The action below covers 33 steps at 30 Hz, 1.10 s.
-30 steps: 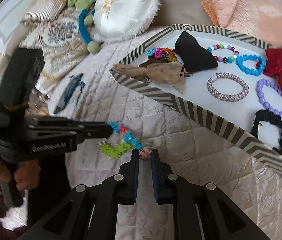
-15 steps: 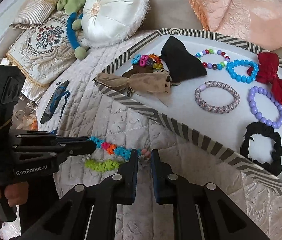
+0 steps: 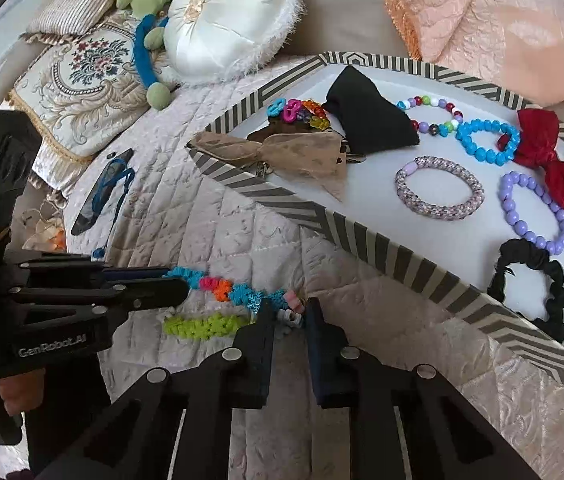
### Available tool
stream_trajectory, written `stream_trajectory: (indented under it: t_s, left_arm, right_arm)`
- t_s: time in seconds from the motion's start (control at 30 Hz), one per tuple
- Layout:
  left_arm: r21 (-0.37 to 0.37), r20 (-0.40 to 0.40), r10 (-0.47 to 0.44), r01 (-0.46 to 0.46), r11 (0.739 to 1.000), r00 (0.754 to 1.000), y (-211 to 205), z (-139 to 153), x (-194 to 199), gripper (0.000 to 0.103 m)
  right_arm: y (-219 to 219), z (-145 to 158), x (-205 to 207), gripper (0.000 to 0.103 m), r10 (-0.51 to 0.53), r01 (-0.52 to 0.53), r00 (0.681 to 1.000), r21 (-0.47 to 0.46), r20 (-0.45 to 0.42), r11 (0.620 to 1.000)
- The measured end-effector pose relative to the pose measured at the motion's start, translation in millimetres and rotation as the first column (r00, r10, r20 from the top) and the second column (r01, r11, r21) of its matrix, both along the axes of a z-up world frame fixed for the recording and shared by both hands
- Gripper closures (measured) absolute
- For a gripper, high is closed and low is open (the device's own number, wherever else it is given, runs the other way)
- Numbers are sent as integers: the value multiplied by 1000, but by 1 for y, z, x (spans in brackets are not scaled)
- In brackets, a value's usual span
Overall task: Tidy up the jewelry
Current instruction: 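Carry the flower-bead strand into the tray with the left tool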
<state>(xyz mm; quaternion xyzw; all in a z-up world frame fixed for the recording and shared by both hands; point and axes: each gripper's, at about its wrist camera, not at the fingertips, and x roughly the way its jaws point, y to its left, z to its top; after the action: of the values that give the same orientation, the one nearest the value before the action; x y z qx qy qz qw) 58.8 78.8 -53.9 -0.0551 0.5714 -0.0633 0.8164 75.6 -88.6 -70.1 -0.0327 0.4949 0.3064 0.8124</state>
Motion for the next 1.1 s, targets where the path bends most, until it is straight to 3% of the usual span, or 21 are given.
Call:
stream_trajectory:
  t_s: [0.2,0.63,1.1]
  left_arm:
    - [-34,21,-31,32,999,999,-9,13,-4,94]
    - [-50,113,-56,62,997,992,-37,59,-2,94]
    - [-23,161,-94,99,995,982,-72,86,20,94]
  right_arm:
    - [-18,24,-12,91,-26,24,999,75,20,997]
    - [-62,75,-28,91,-120,105,988,136,101,985]
    - [-98,95,-20,91,-209,185,968,167,137,968]
